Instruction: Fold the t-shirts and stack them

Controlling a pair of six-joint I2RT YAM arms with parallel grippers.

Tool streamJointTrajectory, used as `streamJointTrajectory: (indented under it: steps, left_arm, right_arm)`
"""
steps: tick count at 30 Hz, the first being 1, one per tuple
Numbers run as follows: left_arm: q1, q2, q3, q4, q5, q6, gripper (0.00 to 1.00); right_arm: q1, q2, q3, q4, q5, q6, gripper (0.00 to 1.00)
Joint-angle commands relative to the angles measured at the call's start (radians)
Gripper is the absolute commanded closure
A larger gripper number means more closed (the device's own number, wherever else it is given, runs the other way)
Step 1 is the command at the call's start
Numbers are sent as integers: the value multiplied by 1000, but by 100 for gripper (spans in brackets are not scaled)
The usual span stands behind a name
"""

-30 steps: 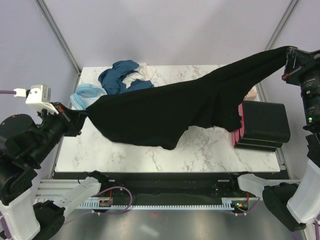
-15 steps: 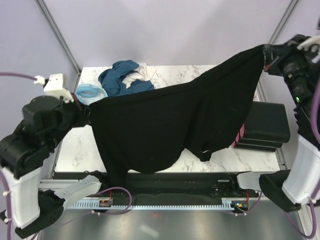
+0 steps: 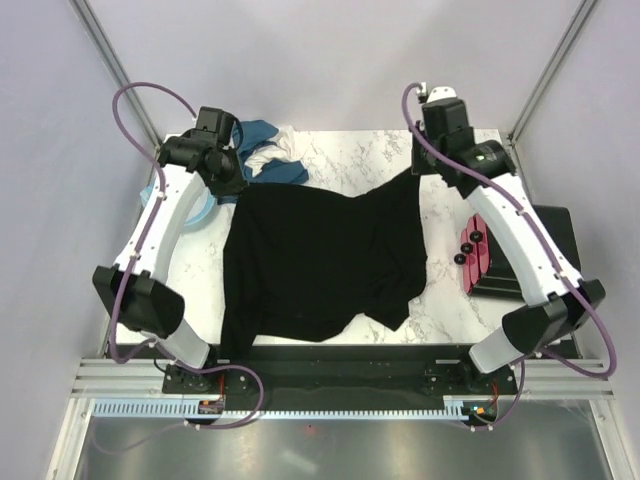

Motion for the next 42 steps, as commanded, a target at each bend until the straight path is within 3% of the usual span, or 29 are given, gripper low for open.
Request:
streamJointTrajectory:
  steps: [1,8,13,20,29,31,33,34,36,40,42]
  left_arm:
    - [98,108,40,67,16,-19,98]
    - [207,344,256,39,-66,1,98]
    - [226,511,393,32,-31,22,98]
    - [211,700,490,30,-14,58,98]
    - [194,838,549,55,-73,71,98]
    - [194,875,595,56,-63,76,94]
    - [194,889,617,56,-44,73,84]
    - [192,888,614,58,-40,68,75]
    - [184,872,587,61,-44,56,70]
    - [169,796,499,101,-83,39,61]
    - [166,747,471,124,-109,30,55]
  right_arm:
    - [-24,24,-55,107,195,-47,100]
    - [-172,215,-7,141,218,-9,100]
    - [-238,388,164,117,207,-26,100]
    - [-241,616,333,117,178,-15,100]
    - [-221,769,375,183,186,-24,100]
    - [-221,790,379,204,186,-33,100]
    - [-219,809,402,207,183,-33,100]
    - [-219,817,409,204,178,-32,93]
    - [-218,811,415,207,170,-26,74]
    - [-212,725,346,276,166,-32,74]
    - [-213,706,350,279,167,-38,60]
